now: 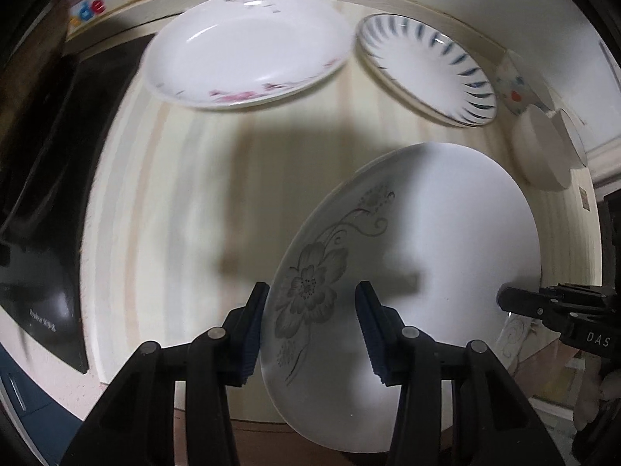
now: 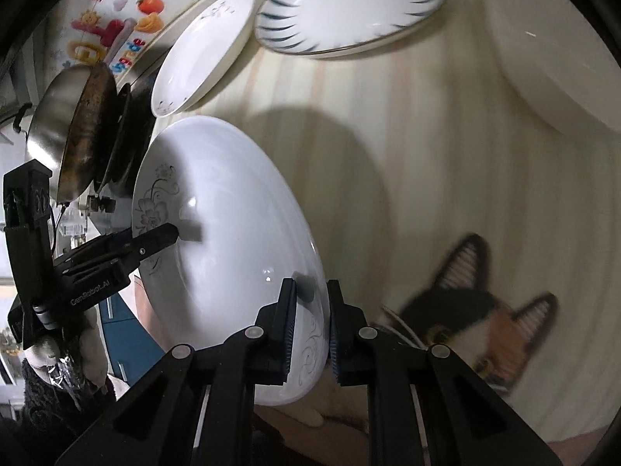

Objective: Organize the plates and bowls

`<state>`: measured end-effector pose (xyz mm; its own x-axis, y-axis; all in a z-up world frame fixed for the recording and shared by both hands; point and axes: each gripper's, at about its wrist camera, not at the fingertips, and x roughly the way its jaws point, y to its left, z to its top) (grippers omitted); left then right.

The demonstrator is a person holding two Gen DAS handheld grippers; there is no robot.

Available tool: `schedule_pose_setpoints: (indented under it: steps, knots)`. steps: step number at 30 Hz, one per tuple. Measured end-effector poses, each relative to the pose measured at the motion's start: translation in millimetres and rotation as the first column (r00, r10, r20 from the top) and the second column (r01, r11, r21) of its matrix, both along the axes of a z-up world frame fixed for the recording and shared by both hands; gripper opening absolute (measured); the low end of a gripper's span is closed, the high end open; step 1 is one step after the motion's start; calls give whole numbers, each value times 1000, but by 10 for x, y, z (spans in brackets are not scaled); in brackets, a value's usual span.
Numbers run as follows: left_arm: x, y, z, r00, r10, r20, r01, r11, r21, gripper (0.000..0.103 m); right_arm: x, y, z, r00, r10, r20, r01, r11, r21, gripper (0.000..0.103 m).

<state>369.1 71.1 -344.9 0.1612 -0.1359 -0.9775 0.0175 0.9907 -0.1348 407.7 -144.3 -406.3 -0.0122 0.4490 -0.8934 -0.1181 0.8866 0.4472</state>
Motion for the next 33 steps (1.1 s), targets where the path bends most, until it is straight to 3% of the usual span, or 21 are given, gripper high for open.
schedule_pose_setpoints:
  steps: [8,14,28,33]
  knots:
    - [60,-383,-7,995,-98,-15,98,995,13,42,-100,-535,12,995,-95,-15,95,995,-5,17]
    - [88,-506,-104,992,-116,-45,117,993,18,43,-119,-825,-103,991,-129,-37,129,992,-18,17]
    - [155,-641,-239,990,-131,-55,133,991,35,43,-153,-996,-194,979,-196,-49,194,980,-39,17]
    - [188,-353,142,997,-79,11,78,997,27,43,-165,-1163,-9,964,-262,-39,261,965,-32,17]
